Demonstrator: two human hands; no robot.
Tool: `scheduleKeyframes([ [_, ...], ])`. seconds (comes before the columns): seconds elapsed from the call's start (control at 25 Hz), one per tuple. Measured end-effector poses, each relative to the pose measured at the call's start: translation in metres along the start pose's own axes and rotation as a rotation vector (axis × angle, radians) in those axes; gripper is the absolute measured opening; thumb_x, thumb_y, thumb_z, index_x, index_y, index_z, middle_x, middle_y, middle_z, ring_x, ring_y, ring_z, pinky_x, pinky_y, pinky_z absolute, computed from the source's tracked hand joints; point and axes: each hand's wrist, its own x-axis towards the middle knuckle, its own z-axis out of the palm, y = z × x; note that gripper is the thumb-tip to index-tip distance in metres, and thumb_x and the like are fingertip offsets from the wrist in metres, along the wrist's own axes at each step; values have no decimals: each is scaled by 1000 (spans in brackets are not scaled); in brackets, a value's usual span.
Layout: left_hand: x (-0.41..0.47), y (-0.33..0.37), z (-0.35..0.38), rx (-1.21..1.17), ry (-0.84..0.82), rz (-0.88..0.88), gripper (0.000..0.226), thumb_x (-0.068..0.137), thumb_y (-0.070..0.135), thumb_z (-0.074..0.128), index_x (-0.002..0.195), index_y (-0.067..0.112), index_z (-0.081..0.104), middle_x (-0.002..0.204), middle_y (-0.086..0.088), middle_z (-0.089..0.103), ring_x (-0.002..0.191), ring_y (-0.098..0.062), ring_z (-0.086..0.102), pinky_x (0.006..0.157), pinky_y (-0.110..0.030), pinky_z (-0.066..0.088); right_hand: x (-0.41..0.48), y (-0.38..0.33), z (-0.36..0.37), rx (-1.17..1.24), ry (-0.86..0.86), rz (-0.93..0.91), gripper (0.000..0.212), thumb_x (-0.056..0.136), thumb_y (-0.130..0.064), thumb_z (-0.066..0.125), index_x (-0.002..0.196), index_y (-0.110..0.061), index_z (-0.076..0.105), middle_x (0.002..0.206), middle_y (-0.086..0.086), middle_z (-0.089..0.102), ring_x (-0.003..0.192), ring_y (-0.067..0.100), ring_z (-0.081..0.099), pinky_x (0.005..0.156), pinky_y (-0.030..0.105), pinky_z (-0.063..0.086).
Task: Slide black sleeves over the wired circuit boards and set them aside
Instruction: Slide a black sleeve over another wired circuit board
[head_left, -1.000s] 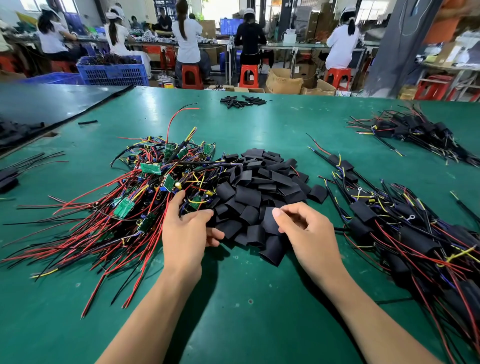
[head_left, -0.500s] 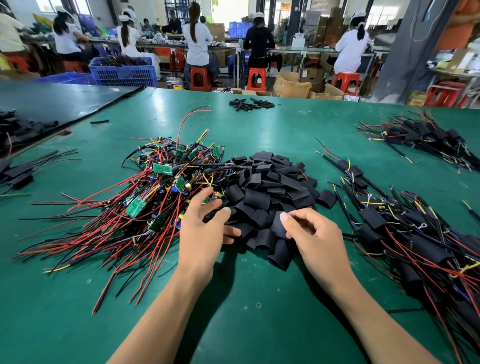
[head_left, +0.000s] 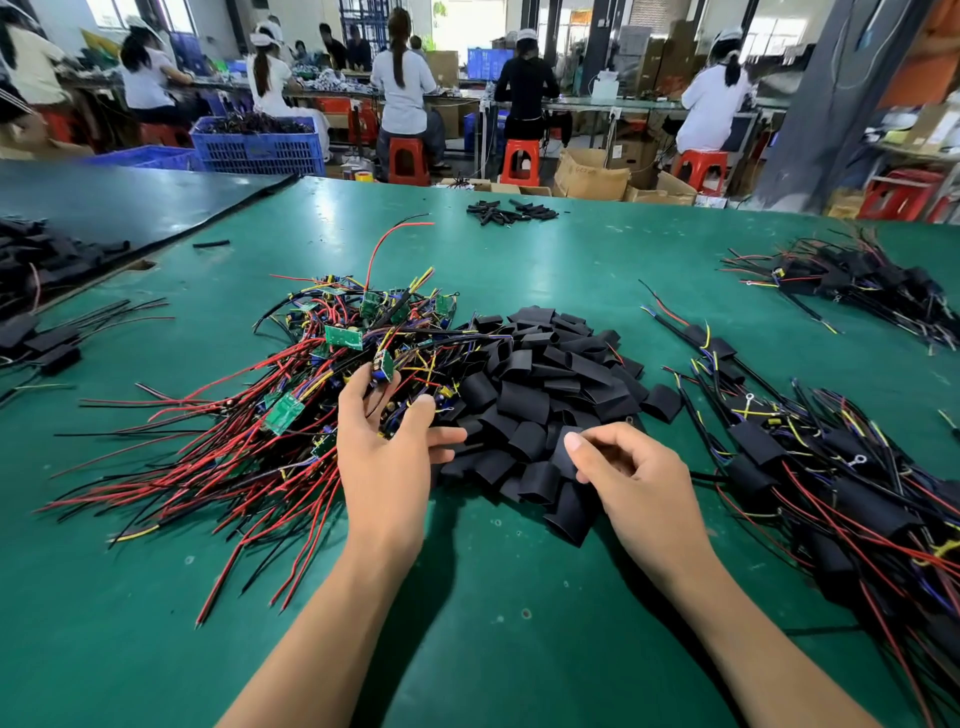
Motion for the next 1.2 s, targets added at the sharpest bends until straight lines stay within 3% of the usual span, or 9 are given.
scheduleKeyframes([
  [0.16,-8,1,5,159,-82,60,73,97,9,59,156,33,23,144,19,46,70,-24,75,56,-26,56,0,0,0,3,-6,-2,12,90,-22,71,78,-21,72,62,-11,65,59,0,55,61,8,40],
  [0.36,-19,-2,9,366,-208,165,76,97,10,58,157,36,18,124,52,46,77,-9,75,74,-35,60,-1,1,-1,17,-5,-8,12,90,-22,72,78,-21,72,63,-11,66,60,0,55,61,8,40],
  [0.52,-28,-9,11,533,-304,268,67,98,13,58,155,33,28,110,42,60,72,-6,72,74,-14,53,1,4,0,30,32,-35,7,89,-20,73,82,-21,73,72,-9,70,68,5,60,67,14,46],
  [0.6,-31,-11,14,539,-310,284,55,99,12,56,148,30,41,146,17,50,71,-2,72,71,-3,46,1,5,0,43,42,-65,6,88,-17,74,83,-21,73,80,-8,72,74,8,63,71,16,49],
  [0.68,-30,-13,14,576,-301,286,50,99,12,56,146,27,47,155,2,42,69,5,69,71,1,41,0,4,2,41,40,-93,7,88,-17,74,84,-22,73,83,-8,73,78,11,65,73,17,50],
  [0.8,-29,-14,14,654,-333,296,45,98,14,59,142,24,53,139,-16,58,71,7,62,75,-2,40,-5,-2,9,32,48,-145,8,89,-19,74,86,-25,72,83,-8,73,79,20,65,73,26,52],
  [0.92,-25,-16,11,710,-344,387,36,97,16,58,133,24,61,131,3,65,102,-14,67,94,-25,48,1,-23,30,65,-12,-220,6,87,-26,73,92,-28,72,87,-7,72,76,16,64,72,25,52],
  [1.12,-19,-19,6,742,-386,427,17,84,19,52,82,34,60,91,22,59,77,1,56,67,-23,43,48,-68,78,-227,-169,-155,29,81,-48,75,104,-31,71,92,-11,69,84,7,62,80,28,52],
  [1.2,-15,-16,3,749,-370,480,32,84,12,53,69,41,50,83,26,55,72,3,51,63,-15,37,64,-80,95,-393,-213,-186,20,85,-45,70,96,-28,74,92,-10,73,92,13,65,86,34,53],
])
